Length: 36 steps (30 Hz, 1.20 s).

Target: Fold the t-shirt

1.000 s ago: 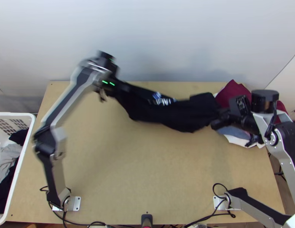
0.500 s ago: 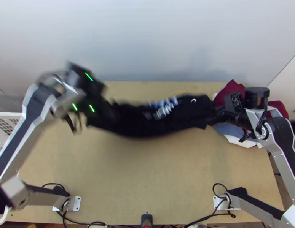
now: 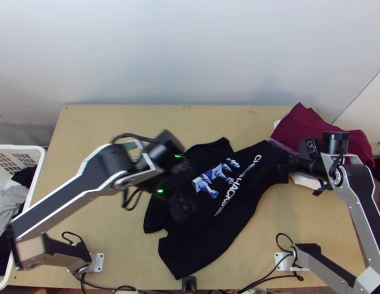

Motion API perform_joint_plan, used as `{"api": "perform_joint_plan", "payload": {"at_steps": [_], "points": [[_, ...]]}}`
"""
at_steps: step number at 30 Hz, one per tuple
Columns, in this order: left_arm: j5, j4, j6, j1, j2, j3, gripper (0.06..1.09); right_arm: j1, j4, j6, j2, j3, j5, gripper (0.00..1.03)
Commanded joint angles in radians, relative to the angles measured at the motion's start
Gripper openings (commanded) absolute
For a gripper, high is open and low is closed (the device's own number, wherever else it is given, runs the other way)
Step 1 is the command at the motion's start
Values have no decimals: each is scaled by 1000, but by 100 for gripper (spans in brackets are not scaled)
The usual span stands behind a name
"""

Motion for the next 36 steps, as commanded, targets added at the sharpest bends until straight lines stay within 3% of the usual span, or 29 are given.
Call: {"api": "perform_joint_plan", "payload": {"at_steps": [1,7,12,22,31,36], "points": [[-91,68,191,53,179,67,104,-41,-53,-17,-80,-50,-4,3],[-97,294,259,201,383,94,103,19,-97,14,-154,-68,-5,3],[-81,304,383,252,630,318,101,40,-125,38,-183,-73,-5,3],[-81,478,309,258,761,363,101,82,-138,90,-232,-105,-5,3],[-112,470,300,257,822,349,100,85,-151,90,-247,-111,-4,3],[-133,467,299,255,864,349,91,88,-151,90,-252,-113,-4,3]]}}
